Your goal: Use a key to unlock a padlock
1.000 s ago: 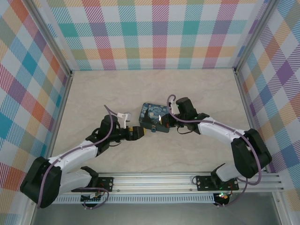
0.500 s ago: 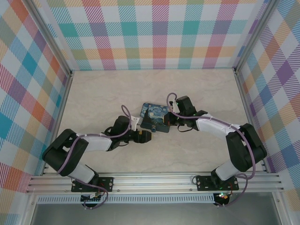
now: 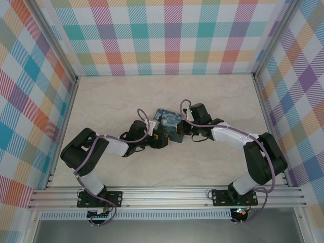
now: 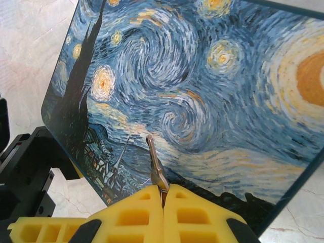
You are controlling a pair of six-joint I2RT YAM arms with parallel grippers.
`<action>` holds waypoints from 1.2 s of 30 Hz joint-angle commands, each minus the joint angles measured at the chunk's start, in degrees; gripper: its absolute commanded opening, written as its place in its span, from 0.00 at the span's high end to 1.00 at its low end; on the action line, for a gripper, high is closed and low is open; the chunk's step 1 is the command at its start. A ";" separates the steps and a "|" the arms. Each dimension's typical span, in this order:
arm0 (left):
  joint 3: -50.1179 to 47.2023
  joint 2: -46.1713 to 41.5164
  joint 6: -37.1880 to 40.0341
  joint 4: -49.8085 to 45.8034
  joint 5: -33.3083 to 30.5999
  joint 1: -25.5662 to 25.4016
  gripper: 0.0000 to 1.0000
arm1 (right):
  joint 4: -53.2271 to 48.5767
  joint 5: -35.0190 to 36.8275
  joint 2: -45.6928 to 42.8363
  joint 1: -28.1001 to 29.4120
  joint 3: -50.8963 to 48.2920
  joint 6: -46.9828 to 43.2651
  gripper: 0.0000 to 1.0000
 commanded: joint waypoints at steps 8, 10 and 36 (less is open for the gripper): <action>4.50 6.92 0.65 6.02 0.20 -0.61 0.35 | -0.37 -0.81 -0.25 -0.15 -2.64 2.31 0.94; 4.60 7.04 0.74 6.04 0.31 -0.63 0.35 | 0.08 -1.18 -0.25 -0.14 -2.90 2.44 0.94; 9.29 9.89 -2.90 5.35 3.12 -0.63 0.61 | 1.81 -2.02 -0.60 0.03 -3.33 3.24 0.94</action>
